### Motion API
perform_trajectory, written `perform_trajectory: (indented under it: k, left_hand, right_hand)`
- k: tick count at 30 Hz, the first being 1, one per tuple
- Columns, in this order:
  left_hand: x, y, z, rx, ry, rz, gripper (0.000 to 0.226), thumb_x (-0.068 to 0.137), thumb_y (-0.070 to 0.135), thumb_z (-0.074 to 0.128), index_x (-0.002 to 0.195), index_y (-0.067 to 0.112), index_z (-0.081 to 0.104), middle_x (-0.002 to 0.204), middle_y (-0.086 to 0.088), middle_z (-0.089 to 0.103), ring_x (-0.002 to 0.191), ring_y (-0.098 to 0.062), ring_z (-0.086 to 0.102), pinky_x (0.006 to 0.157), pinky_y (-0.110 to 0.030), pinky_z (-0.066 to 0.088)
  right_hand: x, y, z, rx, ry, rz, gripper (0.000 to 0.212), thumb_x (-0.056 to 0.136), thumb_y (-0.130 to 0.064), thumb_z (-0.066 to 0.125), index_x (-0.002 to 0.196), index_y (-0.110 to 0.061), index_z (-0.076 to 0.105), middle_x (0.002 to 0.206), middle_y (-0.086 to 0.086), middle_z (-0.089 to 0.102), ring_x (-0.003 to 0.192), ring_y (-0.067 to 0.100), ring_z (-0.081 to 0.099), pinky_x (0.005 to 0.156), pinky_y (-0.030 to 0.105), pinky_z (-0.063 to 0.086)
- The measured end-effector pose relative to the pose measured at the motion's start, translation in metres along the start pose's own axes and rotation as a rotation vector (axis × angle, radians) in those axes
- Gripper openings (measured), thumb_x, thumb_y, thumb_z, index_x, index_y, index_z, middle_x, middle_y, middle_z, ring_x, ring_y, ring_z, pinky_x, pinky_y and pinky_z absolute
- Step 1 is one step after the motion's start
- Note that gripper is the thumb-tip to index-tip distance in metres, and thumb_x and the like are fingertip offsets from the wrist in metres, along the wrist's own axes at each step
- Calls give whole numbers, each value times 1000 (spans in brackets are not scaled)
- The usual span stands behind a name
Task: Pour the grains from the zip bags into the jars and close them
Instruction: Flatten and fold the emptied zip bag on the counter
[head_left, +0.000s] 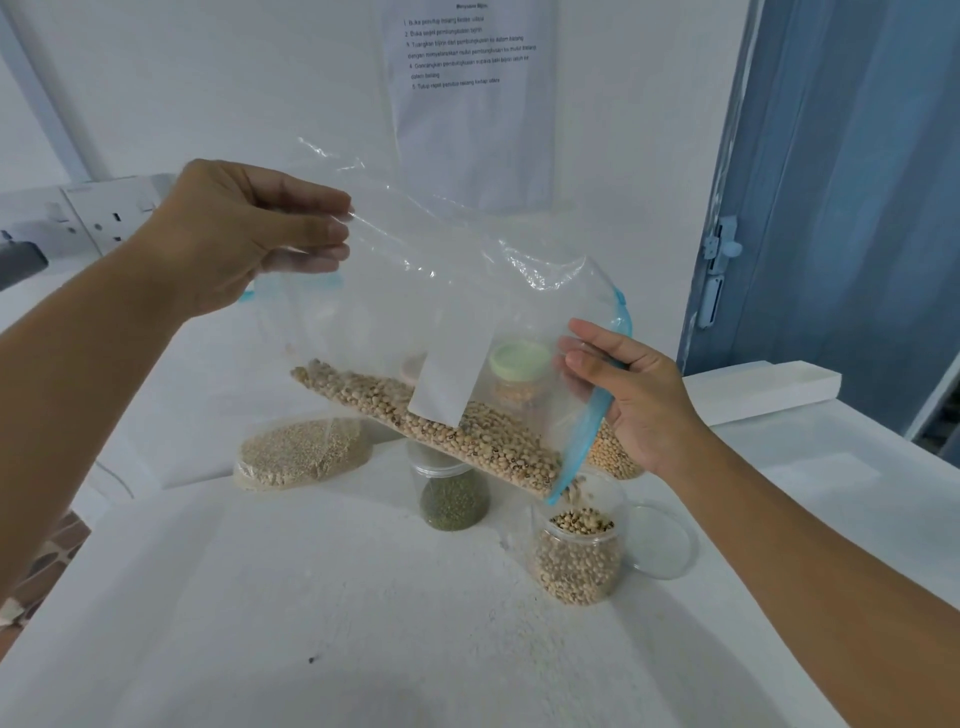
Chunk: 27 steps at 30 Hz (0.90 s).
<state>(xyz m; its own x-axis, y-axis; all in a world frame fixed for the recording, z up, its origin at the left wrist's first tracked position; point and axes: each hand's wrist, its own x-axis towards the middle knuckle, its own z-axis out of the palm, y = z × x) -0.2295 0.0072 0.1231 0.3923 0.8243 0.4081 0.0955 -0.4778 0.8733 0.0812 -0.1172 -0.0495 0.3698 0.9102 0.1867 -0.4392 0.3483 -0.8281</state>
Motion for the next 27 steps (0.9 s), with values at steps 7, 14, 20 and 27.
perform_trajectory:
  k: [7,14,20,27]
  left_hand:
    - [1,0,2,-3,-8,3,19,75,3,81,92,11,84,105,-18,78,85,-29,78,85,-37,64]
    - [2,2,3,9,-13,10,19,76,3,81,91,13,84,104,-16,79,85,-29,77,86,-38,64]
    - [2,3,6,16,-11,10,18,78,1,80,91,13,84,103,-14,79,84,-28,77,85,-37,64]
    - [2,4,8,11,-4,-1,18,77,1,81,89,13,84,104,-15,79,84,-28,77,86,-37,64]
  right_hand:
    - [2,1,-1,-12,9,5,36,83,6,72,115,-11,77,115,14,77,103,25,76,97,35,59]
    - [3,4,-1,13,13,20,36,81,4,74,113,-11,78,117,15,76,104,25,76,97,34,60]
    - [3,3,-2,19,16,7,39,75,1,76,113,-11,78,114,14,77,101,24,76,95,33,60]
    - [1,6,-3,25,29,9,38,81,6,73,116,-8,76,113,14,78,98,21,76,97,35,59]
